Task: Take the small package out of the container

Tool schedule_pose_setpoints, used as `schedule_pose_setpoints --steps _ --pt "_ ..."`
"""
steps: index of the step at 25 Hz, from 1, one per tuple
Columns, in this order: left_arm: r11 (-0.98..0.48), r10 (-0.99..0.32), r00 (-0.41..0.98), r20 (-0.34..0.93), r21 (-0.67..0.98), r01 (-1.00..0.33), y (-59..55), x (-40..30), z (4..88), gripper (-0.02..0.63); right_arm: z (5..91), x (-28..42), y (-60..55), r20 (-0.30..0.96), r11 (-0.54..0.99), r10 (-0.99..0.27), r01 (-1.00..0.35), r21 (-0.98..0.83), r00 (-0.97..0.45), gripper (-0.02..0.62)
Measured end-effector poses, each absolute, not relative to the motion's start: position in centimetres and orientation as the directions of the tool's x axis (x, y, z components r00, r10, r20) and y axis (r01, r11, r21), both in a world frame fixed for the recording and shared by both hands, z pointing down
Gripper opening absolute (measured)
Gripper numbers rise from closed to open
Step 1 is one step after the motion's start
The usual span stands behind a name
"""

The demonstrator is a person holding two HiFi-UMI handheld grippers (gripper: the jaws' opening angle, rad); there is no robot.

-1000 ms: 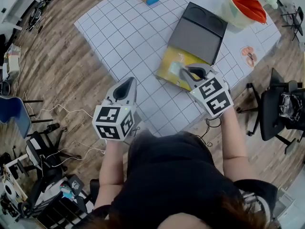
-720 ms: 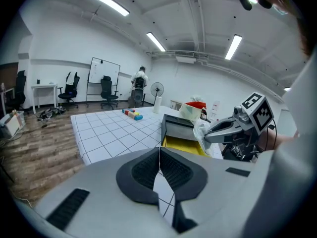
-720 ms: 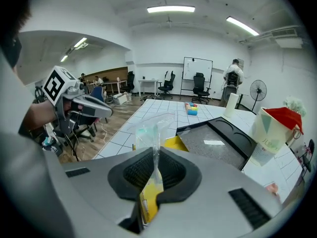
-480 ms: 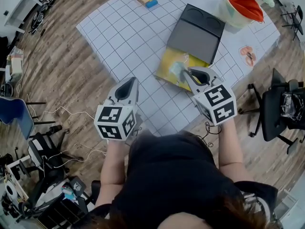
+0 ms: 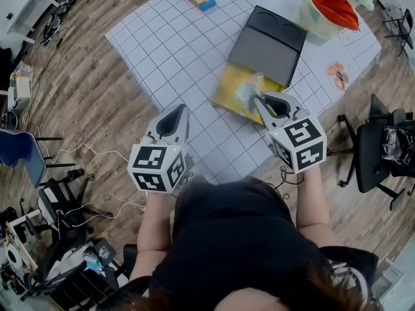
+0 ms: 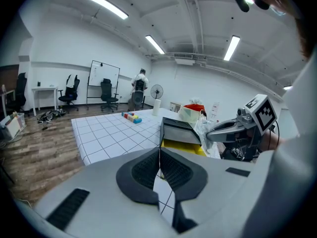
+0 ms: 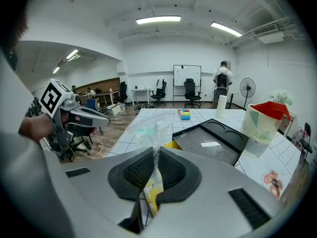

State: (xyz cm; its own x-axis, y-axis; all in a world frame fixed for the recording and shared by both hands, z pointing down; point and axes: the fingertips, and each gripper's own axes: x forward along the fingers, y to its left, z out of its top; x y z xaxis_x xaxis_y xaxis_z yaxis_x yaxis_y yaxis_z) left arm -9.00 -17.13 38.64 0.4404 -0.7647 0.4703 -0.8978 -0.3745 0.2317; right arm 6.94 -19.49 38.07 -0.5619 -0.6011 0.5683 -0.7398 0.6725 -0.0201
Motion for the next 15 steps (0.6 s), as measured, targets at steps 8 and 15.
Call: schedule_pose_setpoints --steps 8,15 --pt "-0.368 -0.768 0.434 0.471 0.231 -0.901 -16.94 -9.24 38.67 0.028 37.96 7.22 -19.35 0.56 0.661 -0.613 -0.75 -0.021 -0.557 0.035" --pt "-0.373 -0.77 0.433 0.467 0.221 -0.901 -16.85 -9.34 38.22 0.028 37.76 7.52 -19.03 0.556 0.65 -0.621 -0.76 -0.028 -0.552 0.035"
